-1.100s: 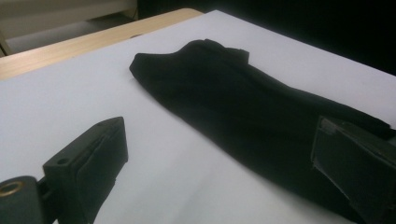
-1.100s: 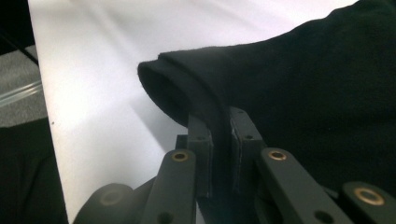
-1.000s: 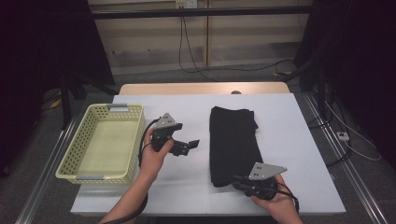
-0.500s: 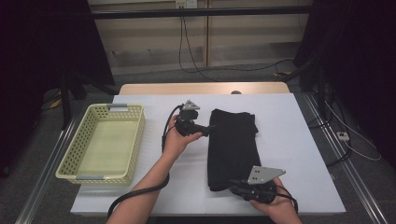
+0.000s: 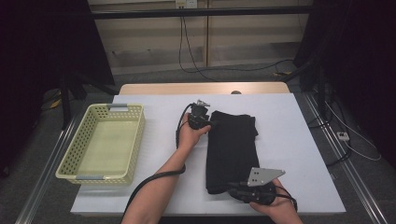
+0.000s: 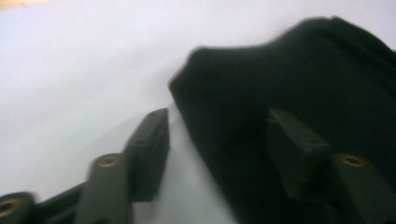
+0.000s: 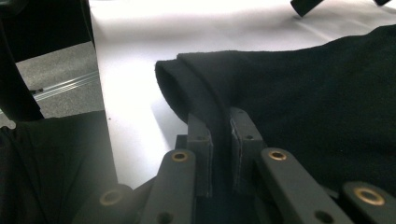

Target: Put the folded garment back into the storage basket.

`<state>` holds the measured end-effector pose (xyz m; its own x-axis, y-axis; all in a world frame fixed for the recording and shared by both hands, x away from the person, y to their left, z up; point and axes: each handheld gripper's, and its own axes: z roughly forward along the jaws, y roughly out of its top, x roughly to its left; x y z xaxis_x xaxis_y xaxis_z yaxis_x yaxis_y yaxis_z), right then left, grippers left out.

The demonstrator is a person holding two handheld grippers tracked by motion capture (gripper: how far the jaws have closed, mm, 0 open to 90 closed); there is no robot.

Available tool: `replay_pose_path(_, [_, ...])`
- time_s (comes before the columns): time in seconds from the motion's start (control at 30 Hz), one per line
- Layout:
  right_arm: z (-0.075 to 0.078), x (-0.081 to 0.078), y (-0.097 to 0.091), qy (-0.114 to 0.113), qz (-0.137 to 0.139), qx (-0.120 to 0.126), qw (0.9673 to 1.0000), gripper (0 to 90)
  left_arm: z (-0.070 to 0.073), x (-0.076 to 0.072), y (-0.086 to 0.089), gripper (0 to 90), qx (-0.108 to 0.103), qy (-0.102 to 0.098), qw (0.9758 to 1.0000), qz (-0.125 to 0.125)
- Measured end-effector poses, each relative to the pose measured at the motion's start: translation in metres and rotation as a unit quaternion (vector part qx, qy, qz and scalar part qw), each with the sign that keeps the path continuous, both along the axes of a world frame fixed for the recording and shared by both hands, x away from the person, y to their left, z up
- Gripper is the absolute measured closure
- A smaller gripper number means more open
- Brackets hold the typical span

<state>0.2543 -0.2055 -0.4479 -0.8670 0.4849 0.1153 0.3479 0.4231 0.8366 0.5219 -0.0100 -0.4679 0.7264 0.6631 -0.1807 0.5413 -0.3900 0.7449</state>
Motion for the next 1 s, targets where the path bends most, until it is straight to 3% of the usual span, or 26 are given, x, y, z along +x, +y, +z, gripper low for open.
replay_pose_path(0.03, [0.0,0.0,0.0,0.0,0.0,0.0,1.0,81.1,0.0,0.0,0.0,44.8,0.0,0.0,1.0,0.0])
replay_pose_path(0.07, [0.0,0.001,0.0,0.002,0.001,0.001,1.0,81.1,0.001,-0.001,-0.003,46.3,0.013,-0.005,0.9999,-0.003])
replay_pose_path(0.17, [-0.001,0.002,0.002,0.0,0.004,-0.003,1.0,81.1,0.003,-0.004,-0.008,62.6,0.012,0.009,0.9998,-0.013])
replay_pose_path(0.2, [-0.001,0.002,0.003,-0.001,0.005,-0.005,1.0,81.1,0.004,-0.005,-0.01,64.1,0.018,0.011,0.9997,-0.012])
replay_pose_path(0.27, [-0.001,0.002,0.005,0.0,0.004,-0.007,1.0,81.1,0.004,-0.004,-0.01,74.5,0.006,0.028,0.9994,-0.018])
replay_pose_path(0.33, [-0.001,0.002,0.006,-0.001,0.004,-0.012,0.9999,81.1,0.006,-0.005,-0.012,79.7,0.01,0.037,0.9992,-0.013])
replay_pose_path(0.4, [-0.002,0.002,0.007,0.0,0.001,-0.012,0.9999,81.1,0.012,-0.005,-0.014,81.5,0.028,0.044,0.9986,-0.012])
replay_pose_path(0.47, [-0.002,0.002,0.007,0.004,-0.012,-0.005,0.9999,81.2,0.02,-0.006,-0.014,82.3,0.027,0.056,0.9981,-0.005])
replay_pose_path(0.57, [0.0,0.001,0.008,0.001,-0.022,0.007,0.9997,81.2,0.039,-0.005,-0.008,82.6,0.007,0.075,0.9971,-0.005])
replay_pose_path(0.7, [0.003,0.002,0.01,-0.001,-0.027,0.022,0.9994,81.3,0.062,-0.005,0.0,82.7,0.018,0.092,0.9956,-0.009])
replay_pose_path(0.83, [0.007,0.003,0.014,-0.004,-0.034,0.04,0.9986,81.3,0.082,-0.006,0.007,83.1,0.026,0.09,0.9956,-0.005])
replay_pose_path(1.0, [0.015,0.004,0.026,-0.013,-0.022,0.043,0.9987,81.3,0.104,-0.004,0.017,83.4,0.039,0.097,0.9945,-0.001])
